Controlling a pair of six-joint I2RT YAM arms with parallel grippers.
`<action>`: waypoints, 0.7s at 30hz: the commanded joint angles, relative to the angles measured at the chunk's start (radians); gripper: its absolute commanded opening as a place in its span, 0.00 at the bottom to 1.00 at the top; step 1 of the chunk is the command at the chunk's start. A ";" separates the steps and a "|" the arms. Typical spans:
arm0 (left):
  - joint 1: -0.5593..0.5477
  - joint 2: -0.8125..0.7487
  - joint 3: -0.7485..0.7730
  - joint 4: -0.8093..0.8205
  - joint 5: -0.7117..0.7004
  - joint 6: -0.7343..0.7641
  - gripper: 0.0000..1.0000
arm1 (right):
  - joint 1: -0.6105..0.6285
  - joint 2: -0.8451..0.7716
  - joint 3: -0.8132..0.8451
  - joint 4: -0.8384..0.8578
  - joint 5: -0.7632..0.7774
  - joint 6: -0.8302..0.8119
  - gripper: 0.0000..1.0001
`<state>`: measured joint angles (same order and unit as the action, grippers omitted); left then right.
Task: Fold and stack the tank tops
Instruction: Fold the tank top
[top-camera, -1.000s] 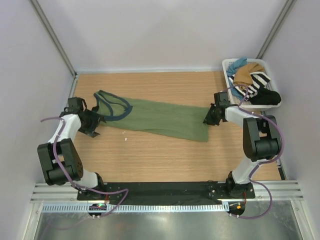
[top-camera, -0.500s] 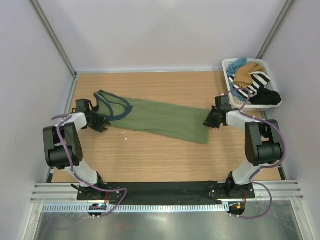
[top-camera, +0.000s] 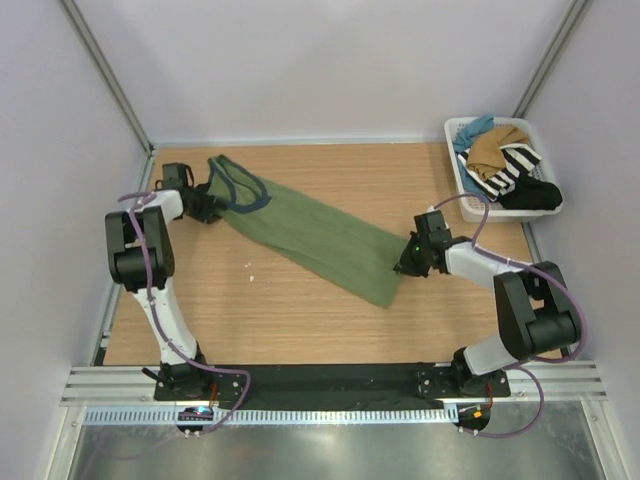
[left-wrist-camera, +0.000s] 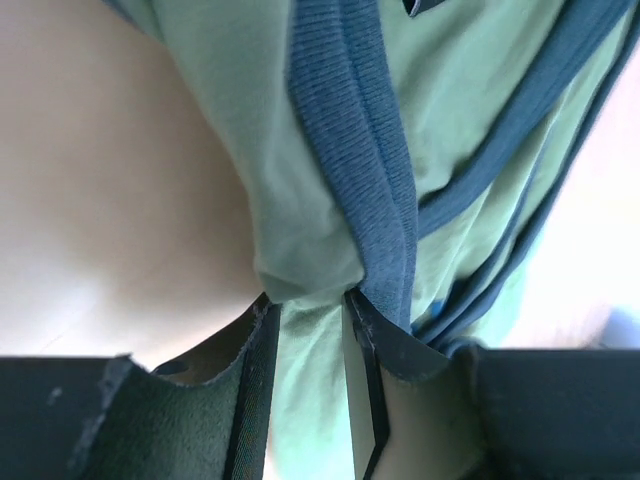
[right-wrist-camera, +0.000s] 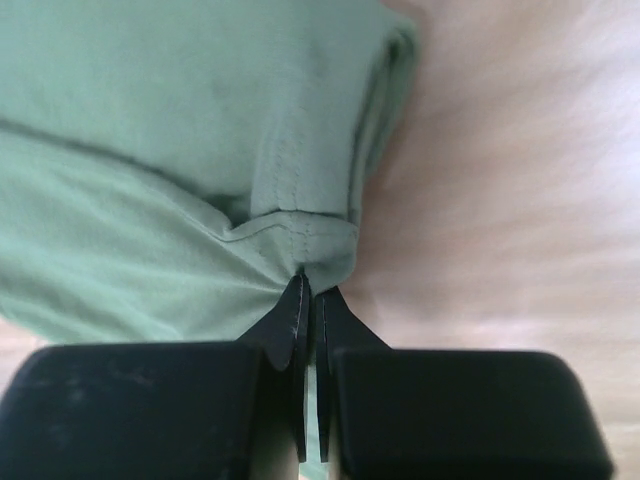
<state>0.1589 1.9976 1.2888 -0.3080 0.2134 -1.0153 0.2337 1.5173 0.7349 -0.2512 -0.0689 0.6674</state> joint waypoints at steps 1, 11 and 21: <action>-0.053 0.157 0.148 0.014 -0.039 0.006 0.34 | 0.093 -0.094 -0.081 -0.033 0.009 0.115 0.03; -0.301 0.548 0.832 -0.108 -0.016 0.011 0.38 | 0.597 -0.298 -0.201 0.003 0.038 0.428 0.44; -0.322 0.374 0.752 -0.149 -0.089 0.089 0.81 | 0.601 -0.344 0.086 -0.278 0.224 0.111 0.61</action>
<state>-0.2119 2.5019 2.1166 -0.3660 0.2035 -0.9810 0.8619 1.1870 0.7059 -0.4515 0.0509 0.9169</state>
